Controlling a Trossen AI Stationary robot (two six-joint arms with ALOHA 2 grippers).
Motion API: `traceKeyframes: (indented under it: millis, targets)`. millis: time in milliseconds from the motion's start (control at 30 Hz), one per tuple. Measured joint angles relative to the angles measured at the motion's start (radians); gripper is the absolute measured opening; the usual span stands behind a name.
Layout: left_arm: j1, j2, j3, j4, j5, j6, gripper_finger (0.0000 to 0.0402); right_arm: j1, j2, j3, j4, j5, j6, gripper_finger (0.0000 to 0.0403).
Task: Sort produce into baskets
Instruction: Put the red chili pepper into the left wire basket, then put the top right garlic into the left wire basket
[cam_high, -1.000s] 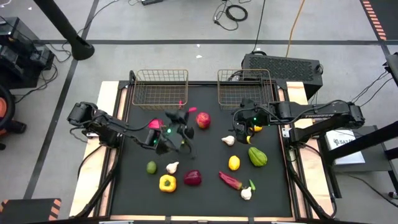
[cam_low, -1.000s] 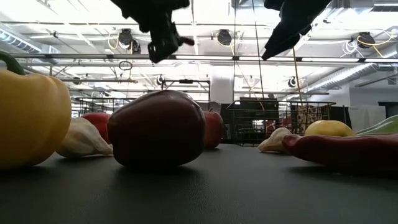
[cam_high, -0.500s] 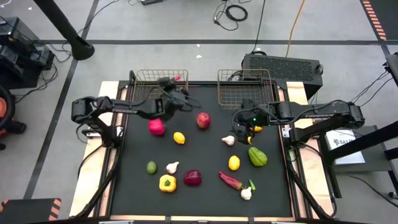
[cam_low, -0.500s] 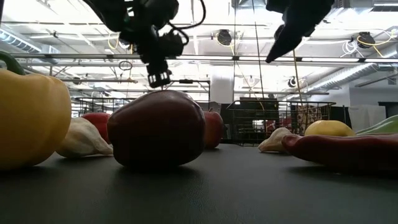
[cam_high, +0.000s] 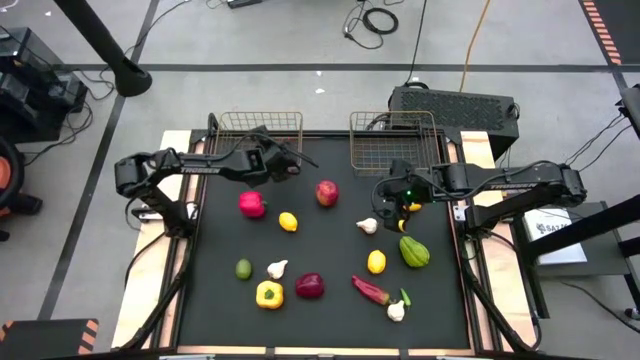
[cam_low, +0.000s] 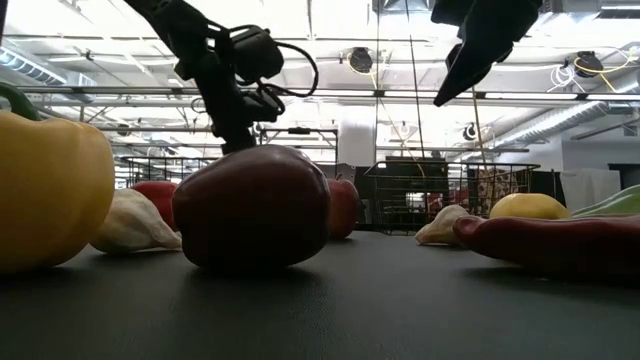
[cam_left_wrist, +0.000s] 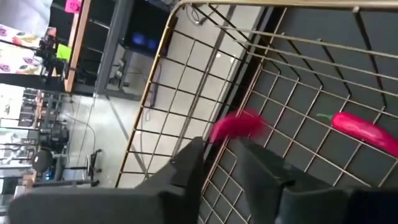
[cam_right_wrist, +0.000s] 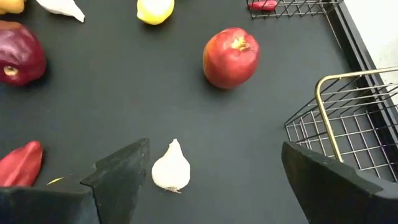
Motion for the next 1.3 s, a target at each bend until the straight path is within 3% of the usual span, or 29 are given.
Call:
traceKeyframes:
  millis: [167,300,433,533,600,767,867,1000,1133,1300]
  targets:
    - [0.001,0.0,0.0,0.01,-0.007,0.022,0.0182,0.0,0.0,0.0,0.014,0.0,0.0,0.0353]
    - [-0.006,-0.001,0.0,0.024,-0.119,0.016,0.0223,0.0,0.0,0.0,0.014,0.0,-0.005,0.0353]
    - [-0.06,-0.057,0.012,0.016,-0.298,-0.066,0.0232,0.0,0.0,0.0,0.014,0.0,-0.006,0.0353]
    - [-0.132,-0.146,0.043,0.001,-0.309,-0.186,0.0232,0.0,0.0,0.0,0.012,-0.002,-0.003,0.0353]
    - [-0.191,-0.221,0.057,0.005,-0.267,-0.277,0.0232,0.0,0.0,0.0,0.008,-0.003,-0.001,0.0353]
    - [-0.314,-0.368,0.065,-0.015,-0.017,-0.457,0.0232,0.003,-0.001,-0.027,0.06,-0.037,0.019,0.0353]
    - [-0.378,-0.409,0.065,-0.074,0.058,-0.55,0.0232,0.012,-0.001,-0.082,0.141,-0.095,0.02,0.0353]
    - [-0.45,-0.41,0.064,-0.156,0.061,-0.582,0.0232,0.031,0.003,-0.149,0.211,-0.167,0.068,0.0353]
    - [-0.488,-0.411,0.064,-0.202,0.057,-0.61,0.0232,0.057,0.004,-0.214,0.216,-0.228,0.229,0.0353]
    - [-0.51,-0.411,0.064,-0.199,0.057,-0.61,0.0232,0.088,0.004,-0.278,0.261,-0.239,0.289,0.0353]
